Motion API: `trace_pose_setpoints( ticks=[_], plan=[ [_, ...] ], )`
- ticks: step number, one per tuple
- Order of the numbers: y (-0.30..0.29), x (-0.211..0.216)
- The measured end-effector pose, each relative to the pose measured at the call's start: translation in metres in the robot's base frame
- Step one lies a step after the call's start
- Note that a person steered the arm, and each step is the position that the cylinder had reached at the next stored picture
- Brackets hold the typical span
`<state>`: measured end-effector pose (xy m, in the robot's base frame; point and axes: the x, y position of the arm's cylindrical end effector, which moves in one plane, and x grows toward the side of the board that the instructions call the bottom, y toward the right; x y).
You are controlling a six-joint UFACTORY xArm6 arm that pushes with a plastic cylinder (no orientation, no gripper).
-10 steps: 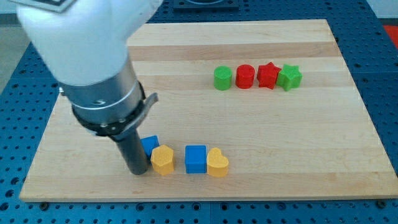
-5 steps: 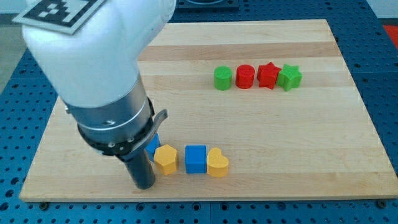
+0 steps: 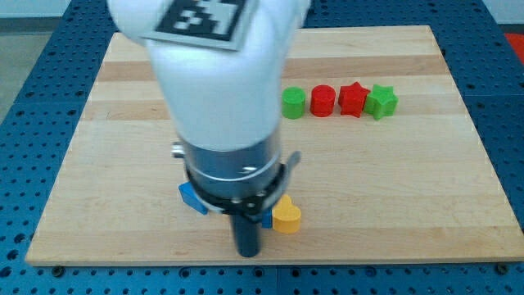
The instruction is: Arrange the yellow hexagon and blue cube in a horizontal direction
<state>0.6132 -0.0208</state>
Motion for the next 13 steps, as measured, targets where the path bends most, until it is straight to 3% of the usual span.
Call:
trace_pose_setpoints(
  ticks=[1,7,10,13],
  plan=[
    [0.032,-0.001],
    [0.032,-0.016],
    [-0.014,-0.003],
    [-0.02,-0.017]
  ],
)
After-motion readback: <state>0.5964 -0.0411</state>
